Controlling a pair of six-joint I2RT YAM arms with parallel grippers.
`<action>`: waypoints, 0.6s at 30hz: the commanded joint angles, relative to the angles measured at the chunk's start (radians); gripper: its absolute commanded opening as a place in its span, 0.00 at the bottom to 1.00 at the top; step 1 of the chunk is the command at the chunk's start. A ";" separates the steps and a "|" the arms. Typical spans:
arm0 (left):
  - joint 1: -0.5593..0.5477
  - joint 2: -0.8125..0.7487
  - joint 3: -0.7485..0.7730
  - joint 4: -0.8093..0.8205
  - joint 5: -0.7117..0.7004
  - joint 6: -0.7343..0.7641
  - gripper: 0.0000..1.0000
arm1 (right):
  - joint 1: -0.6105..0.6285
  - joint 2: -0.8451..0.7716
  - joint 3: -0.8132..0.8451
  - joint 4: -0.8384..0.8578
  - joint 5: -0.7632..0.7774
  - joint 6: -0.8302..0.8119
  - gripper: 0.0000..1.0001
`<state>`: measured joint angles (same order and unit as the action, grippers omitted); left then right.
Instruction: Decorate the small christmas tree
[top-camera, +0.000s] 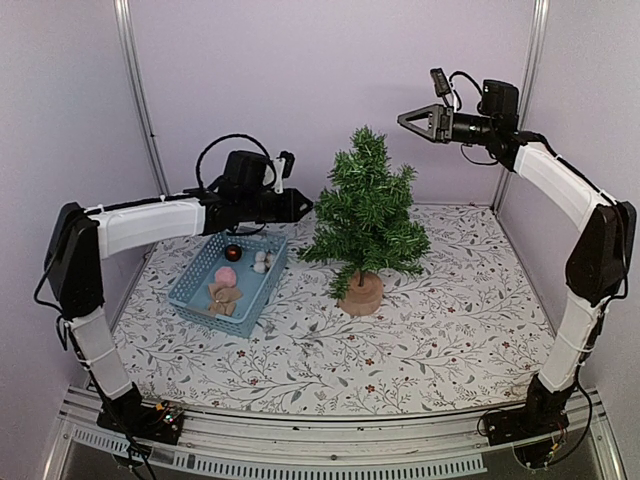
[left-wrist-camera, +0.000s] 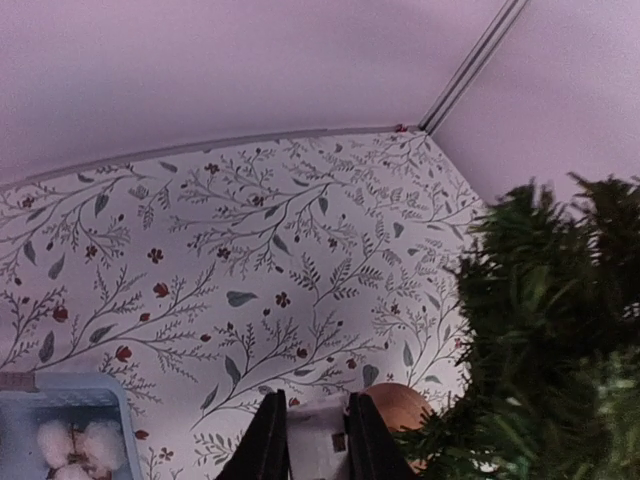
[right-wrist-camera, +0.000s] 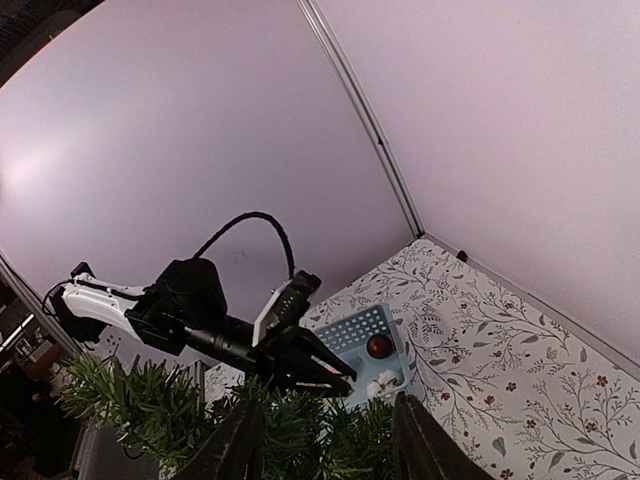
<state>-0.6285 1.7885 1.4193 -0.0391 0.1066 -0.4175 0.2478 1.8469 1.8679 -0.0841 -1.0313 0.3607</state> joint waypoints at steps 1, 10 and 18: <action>-0.001 0.108 0.056 -0.151 -0.007 -0.049 0.00 | 0.002 -0.049 -0.012 -0.018 0.013 -0.021 0.46; 0.019 0.273 0.161 -0.236 0.049 -0.101 0.00 | 0.002 -0.070 -0.016 -0.058 0.034 -0.056 0.47; 0.024 0.421 0.287 -0.322 0.050 -0.082 0.00 | 0.001 -0.068 -0.018 -0.070 0.042 -0.071 0.47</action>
<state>-0.6140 2.1487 1.6440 -0.2989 0.1463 -0.5053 0.2478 1.8126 1.8572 -0.1394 -1.0019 0.3107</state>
